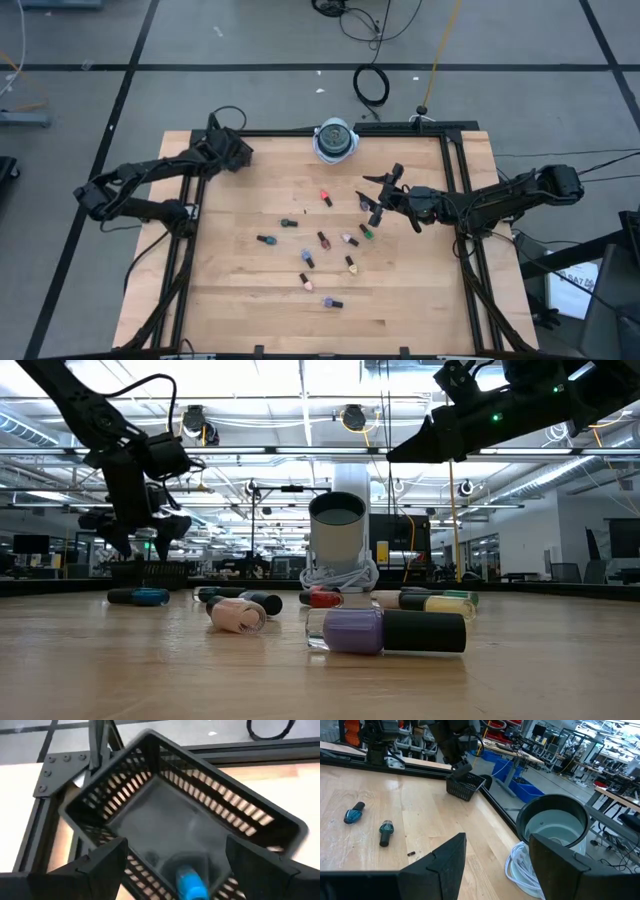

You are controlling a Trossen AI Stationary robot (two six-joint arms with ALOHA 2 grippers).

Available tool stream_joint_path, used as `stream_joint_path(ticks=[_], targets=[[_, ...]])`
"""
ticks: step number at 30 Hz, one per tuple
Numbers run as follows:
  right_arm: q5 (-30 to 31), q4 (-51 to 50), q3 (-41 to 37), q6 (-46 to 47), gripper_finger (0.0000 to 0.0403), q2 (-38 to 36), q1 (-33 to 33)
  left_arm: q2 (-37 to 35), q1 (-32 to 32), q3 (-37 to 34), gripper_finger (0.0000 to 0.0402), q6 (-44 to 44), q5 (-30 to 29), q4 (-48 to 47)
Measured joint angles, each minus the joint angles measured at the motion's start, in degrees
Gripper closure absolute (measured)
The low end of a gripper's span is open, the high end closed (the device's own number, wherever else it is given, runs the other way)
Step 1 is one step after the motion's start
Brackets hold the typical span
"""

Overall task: Pick & Place Nail Polish
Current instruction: Put the light blue nail polish bottle into the black bin, then put the green nail polish bottle into the black bin

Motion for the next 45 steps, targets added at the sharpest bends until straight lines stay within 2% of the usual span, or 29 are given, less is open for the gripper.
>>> stream_joint_path(ticks=[7,20,27,34,37,42,45], targets=[[0.0,-0.19,0.0,0.0,0.02,0.0,0.0,0.0,0.7,0.0,0.0096,1.5,-1.1,1.07],[0.0,-0.43,0.0,0.49,0.02,0.0,0.02,-0.02,0.42,0.0,0.0093,4.22,-1.02,2.81],[-0.17,-6.32,0.0,7.22,0.02,-0.02,0.02,-4.6,-3.76,0.0,0.0112,6.19,3.9,8.01],[-0.17,-17.29,0.0,23.32,0.02,0.58,-0.04,-12.14,-9.04,0.0,0.0115,9.6,12.18,10.73],[-0.18,-21.37,0.0,28.45,0.02,2.37,-0.04,-14.18,-11.59,0.0,0.0116,10.94,15.82,13.4],[-0.38,-21.46,0.02,33.88,0.02,9.08,-0.04,-14.82,-15.66,0.0,0.0115,13.29,20.61,19.72],[-4.54,-19.43,0.02,34.05,0.02,12.37,-0.02,-14.8,-17.73,0.0,0.0116,14.68,21.09,21.8]])
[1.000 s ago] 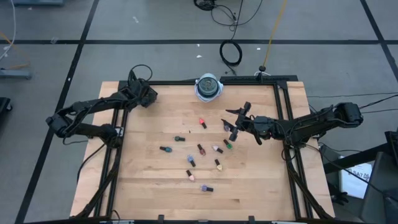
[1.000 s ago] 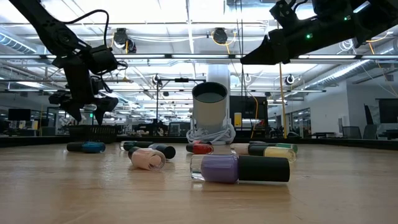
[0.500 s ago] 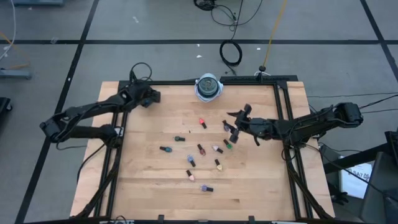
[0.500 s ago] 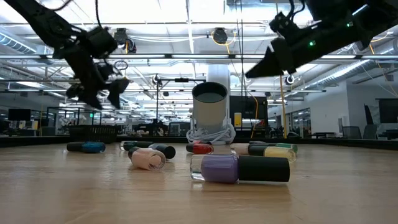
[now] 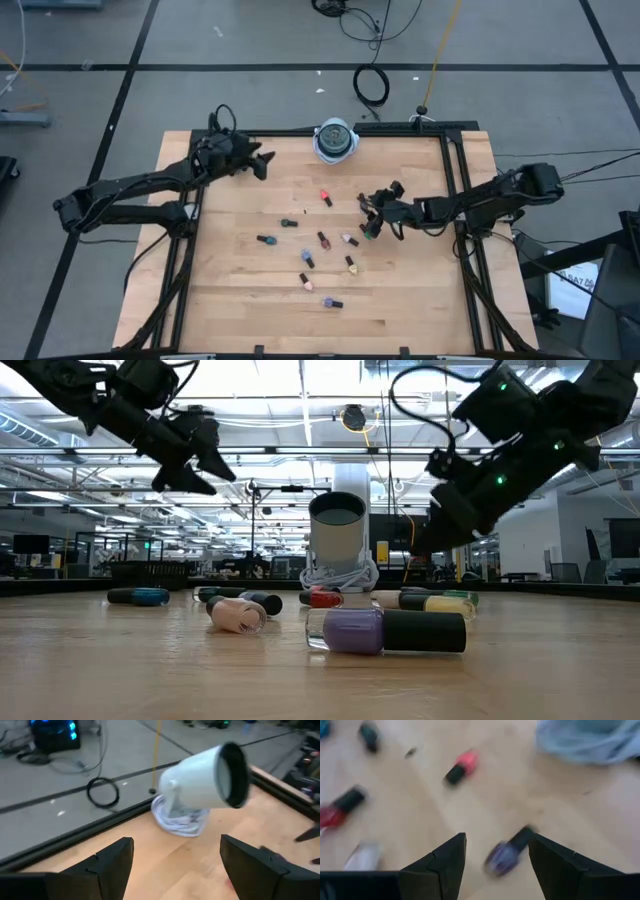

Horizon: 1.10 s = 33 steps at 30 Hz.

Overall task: Pick & Place Nail Polish
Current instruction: Put the green nail polish bottle into the black bin

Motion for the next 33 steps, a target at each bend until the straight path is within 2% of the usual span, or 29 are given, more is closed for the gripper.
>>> stream_joint_path(ticks=[5,11,17,22,33], targets=[[-12.03,3.74,0.07,2.31,0.02,1.48,1.18,0.02,-1.97,0.0,0.0118,1.41,-0.05,0.49],[-17.69,-0.02,0.09,5.4,0.02,2.03,4.38,0.02,-2.1,0.0,0.0115,1.27,-0.26,0.22],[-12.96,-2.45,0.09,5.15,0.02,2.01,8.91,0.04,-2.1,0.0,0.0119,1.3,-0.54,0.49],[-7.53,-4.94,0.07,4.36,0.02,2.02,9.99,0.04,-2.1,0.0,0.0115,1.3,-0.57,0.51],[-7.37,-5.05,0.05,5.33,0.02,2.03,10.03,0.04,-2.1,0.0,0.0119,0.93,-0.57,0.47]])
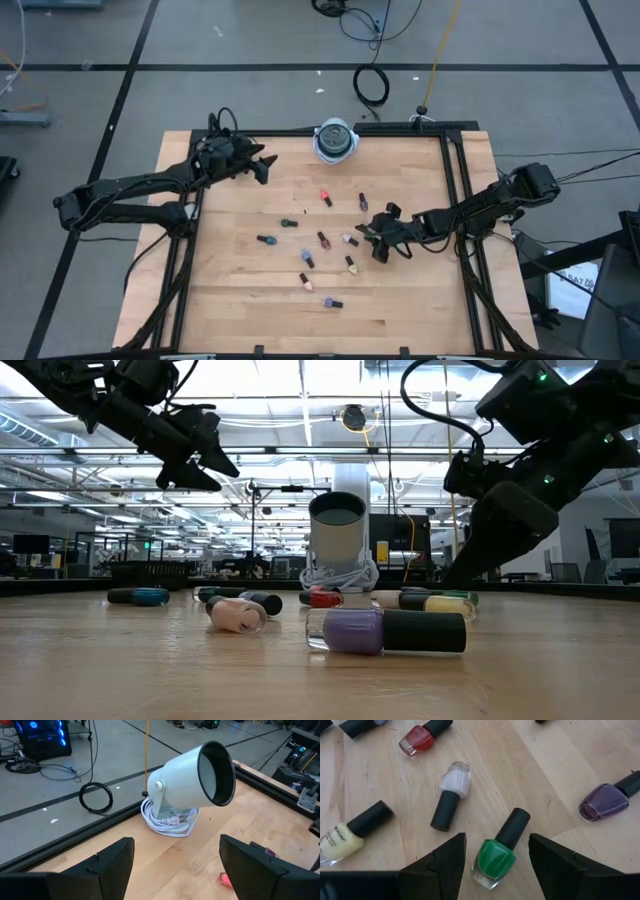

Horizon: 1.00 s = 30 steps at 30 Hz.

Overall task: Pick & Place Nail Polish
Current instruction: Put the green nail polish bottle into the black bin

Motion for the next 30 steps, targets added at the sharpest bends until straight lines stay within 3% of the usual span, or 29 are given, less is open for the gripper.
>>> stream_joint_path(ticks=[8,13,30], targets=[[0.65,-0.37,-0.02,0.68,0.02,0.13,0.41,0.0,0.0,0.0,0.0119,0.22,0.0,0.03],[4.46,-0.32,-0.04,0.64,0.02,2.44,1.14,0.0,0.02,0.0,0.0119,0.35,0.0,0.07],[4.88,5.7,0.09,-1.56,0.02,9.01,0.94,0.02,-0.2,0.0,0.0119,-1.13,-0.92,0.02]])
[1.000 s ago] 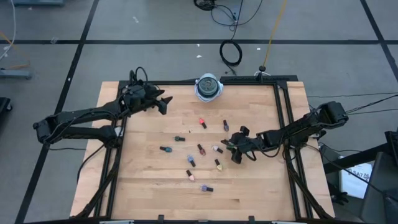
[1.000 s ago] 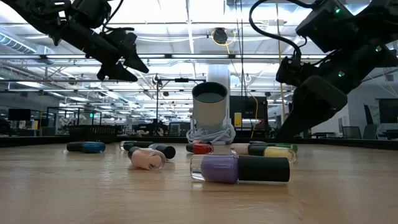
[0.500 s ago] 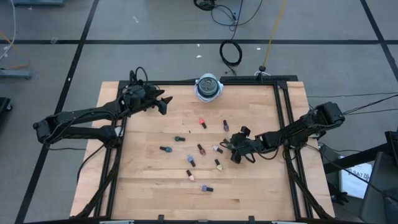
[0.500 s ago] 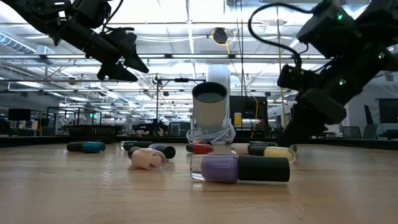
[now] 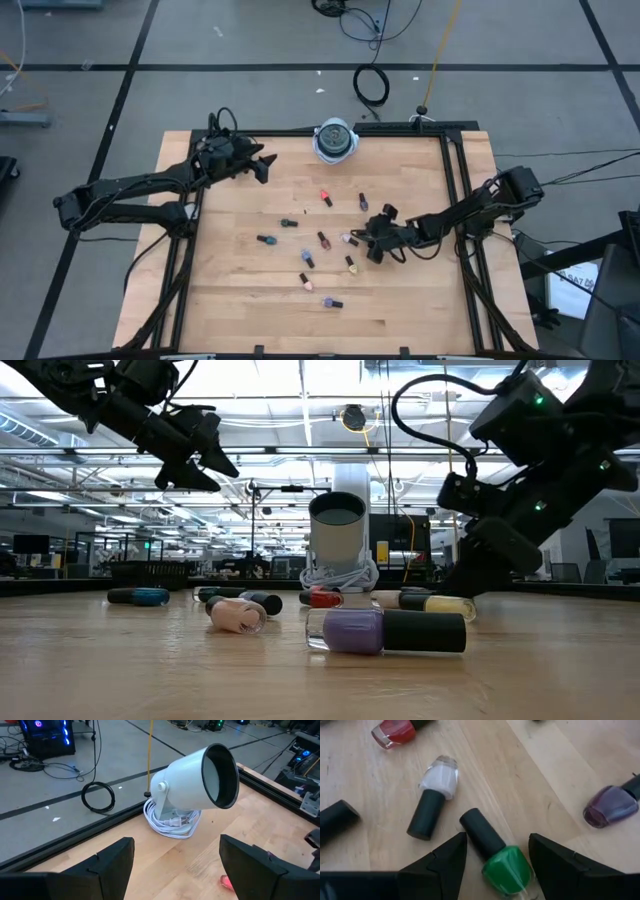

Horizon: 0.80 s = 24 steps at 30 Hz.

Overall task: Pick & Place Nail Polish
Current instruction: Put the green nail polish bottle into the black bin

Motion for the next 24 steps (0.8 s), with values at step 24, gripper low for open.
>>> stream_joint_path(ticks=[24], targets=[[-6.83,-4.19,-0.2,-10.35,0.02,-4.52,-0.09,-0.01,0.0,0.0,0.0119,1.48,-0.02,-0.23]])
